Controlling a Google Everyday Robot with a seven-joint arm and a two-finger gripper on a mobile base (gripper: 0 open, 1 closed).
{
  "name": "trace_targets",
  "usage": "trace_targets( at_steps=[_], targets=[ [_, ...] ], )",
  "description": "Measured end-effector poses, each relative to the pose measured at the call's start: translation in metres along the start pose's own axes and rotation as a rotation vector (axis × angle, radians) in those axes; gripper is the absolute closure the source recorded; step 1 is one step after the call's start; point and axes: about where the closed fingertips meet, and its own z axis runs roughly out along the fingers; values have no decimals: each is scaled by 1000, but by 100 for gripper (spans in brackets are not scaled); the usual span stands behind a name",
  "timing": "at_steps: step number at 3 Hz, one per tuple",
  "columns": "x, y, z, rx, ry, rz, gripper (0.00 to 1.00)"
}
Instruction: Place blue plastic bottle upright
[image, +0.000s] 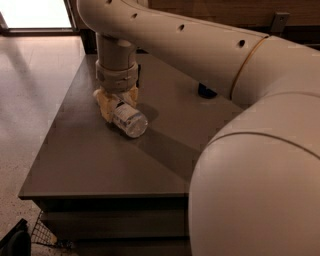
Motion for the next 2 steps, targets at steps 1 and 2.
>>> trace_targets(
  at_steps=[1,2],
  targets=[
    [-1,1,1,-1,-1,-2,77],
    [-2,1,3,-1,-1,-3,99]
  ],
)
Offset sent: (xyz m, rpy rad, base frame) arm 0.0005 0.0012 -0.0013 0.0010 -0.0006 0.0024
